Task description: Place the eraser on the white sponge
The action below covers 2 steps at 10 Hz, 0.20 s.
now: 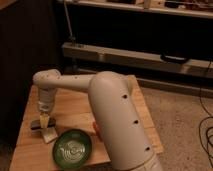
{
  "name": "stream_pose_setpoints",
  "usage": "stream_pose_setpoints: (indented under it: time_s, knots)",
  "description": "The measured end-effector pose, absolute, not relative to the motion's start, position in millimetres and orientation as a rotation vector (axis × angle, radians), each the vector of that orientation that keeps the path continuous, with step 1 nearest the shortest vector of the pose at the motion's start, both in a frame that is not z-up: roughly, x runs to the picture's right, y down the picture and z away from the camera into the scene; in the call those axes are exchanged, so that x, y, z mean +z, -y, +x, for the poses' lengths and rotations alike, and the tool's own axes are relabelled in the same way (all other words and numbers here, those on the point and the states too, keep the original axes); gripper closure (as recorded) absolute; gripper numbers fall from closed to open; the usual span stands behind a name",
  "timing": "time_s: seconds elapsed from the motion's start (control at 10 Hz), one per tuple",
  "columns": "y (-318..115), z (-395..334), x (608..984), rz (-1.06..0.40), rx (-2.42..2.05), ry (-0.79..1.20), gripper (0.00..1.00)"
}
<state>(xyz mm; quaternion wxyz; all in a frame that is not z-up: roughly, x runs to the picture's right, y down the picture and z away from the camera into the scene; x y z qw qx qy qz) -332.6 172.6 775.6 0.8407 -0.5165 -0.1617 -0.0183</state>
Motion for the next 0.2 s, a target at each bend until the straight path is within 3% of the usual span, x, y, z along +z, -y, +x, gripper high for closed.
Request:
stream_pose_setpoints:
  time_s: [0.2]
  knots:
    - [-173.4, -331.6, 775.9, -1.091, -0.037, 0.340, 0.65]
